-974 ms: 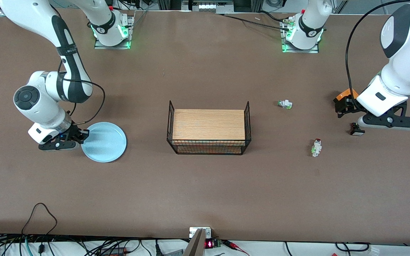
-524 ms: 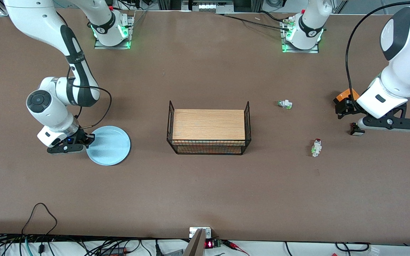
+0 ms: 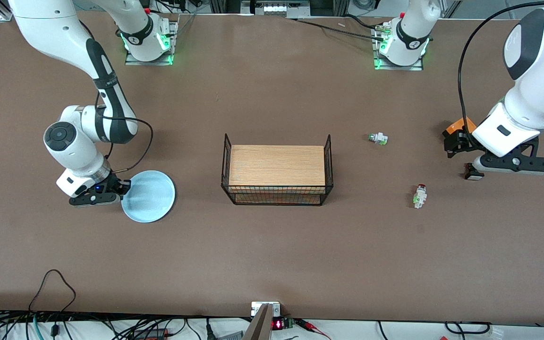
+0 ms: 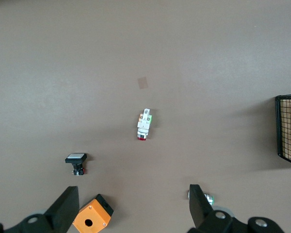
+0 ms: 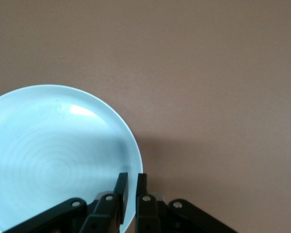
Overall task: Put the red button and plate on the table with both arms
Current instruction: 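Lower the plate onto the table and open the right gripper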
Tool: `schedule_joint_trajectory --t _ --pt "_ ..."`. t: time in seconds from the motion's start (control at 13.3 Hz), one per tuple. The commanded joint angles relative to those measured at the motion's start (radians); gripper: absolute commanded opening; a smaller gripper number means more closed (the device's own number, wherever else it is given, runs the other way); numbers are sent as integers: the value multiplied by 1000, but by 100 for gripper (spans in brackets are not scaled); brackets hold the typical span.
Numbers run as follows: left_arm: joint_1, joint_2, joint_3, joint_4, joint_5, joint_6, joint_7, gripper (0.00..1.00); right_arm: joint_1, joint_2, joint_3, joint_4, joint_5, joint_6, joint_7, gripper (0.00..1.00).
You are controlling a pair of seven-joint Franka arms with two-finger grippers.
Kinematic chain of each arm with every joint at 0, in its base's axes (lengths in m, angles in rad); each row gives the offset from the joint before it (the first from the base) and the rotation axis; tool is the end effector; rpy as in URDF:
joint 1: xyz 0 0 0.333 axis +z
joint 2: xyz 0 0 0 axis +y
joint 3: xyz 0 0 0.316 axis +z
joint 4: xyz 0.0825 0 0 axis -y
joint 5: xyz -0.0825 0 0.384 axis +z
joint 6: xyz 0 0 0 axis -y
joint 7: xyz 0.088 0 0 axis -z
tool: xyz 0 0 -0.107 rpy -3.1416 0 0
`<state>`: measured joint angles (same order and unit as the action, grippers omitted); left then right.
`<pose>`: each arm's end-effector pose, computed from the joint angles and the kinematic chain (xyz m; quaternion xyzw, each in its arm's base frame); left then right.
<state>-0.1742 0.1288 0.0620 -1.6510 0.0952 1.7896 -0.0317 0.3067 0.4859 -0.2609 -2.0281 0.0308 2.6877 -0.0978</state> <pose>0.6011 -0.0615 0.5313 -0.9974 0.0505 -0.0086 0.0500 0.6187 0.0330 0.2309 0.9911 0.0783 0.0938 0.0531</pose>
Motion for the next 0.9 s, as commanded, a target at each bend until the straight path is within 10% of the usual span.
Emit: schedule_joint_trajectory --t 0.0,0.22,0.82 --pt "-5 5 2 22 -29 -7 24 100 -17 2 17 5 4 11 -14 26" --pt "-5 -3 -10 22 -29 -12 24 100 -15 -7 20 -6 3 41 -17 100" --pt "-4 -9 -22 22 -28 -26 27 100 -14 -16 77 -31 -3 57 -31 100"
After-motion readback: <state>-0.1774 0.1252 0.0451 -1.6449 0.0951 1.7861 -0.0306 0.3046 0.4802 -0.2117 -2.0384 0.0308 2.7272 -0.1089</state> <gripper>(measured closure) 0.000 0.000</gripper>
